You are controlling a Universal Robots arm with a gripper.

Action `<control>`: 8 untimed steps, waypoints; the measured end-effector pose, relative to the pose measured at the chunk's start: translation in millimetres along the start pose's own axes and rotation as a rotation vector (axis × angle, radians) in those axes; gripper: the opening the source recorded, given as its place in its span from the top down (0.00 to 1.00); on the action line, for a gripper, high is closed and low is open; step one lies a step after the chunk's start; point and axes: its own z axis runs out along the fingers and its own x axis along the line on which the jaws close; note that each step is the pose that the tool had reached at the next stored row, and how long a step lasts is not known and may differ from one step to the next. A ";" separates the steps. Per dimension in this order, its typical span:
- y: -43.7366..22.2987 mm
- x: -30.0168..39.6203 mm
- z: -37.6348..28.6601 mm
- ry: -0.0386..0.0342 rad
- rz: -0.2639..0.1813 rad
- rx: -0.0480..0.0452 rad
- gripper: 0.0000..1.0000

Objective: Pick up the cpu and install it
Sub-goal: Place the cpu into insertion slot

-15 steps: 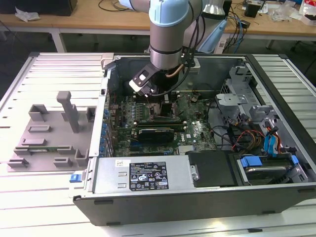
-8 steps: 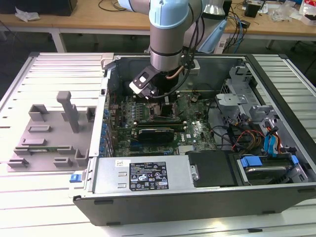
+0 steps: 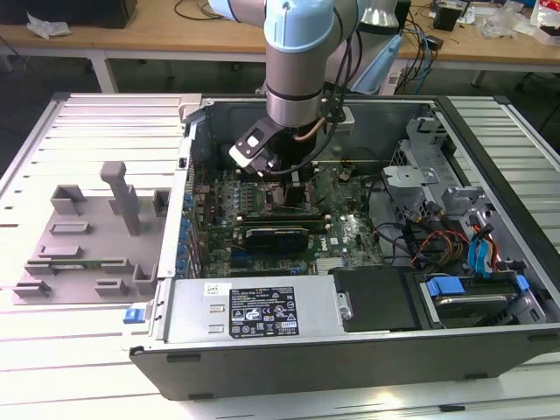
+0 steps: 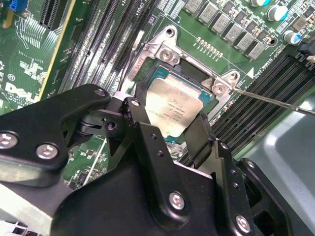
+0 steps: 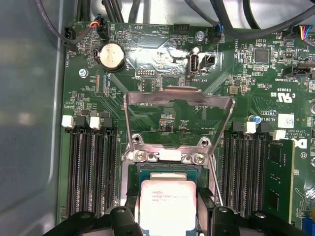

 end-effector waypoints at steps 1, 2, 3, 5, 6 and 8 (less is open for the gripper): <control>0.5 0.0 0.1 0.0001 0.003 -0.0001 0.45; 0.6 0.0 0.1 -0.0002 0.009 0.0000 0.45; 0.6 0.0 0.6 -0.0006 0.015 0.0000 0.45; 0.6 0.0 1.0 -0.0010 0.030 -0.0001 0.45; 0.6 0.0 1.0 -0.0011 0.030 -0.0002 0.45; 0.6 0.1 1.2 -0.0012 0.030 -0.0001 0.45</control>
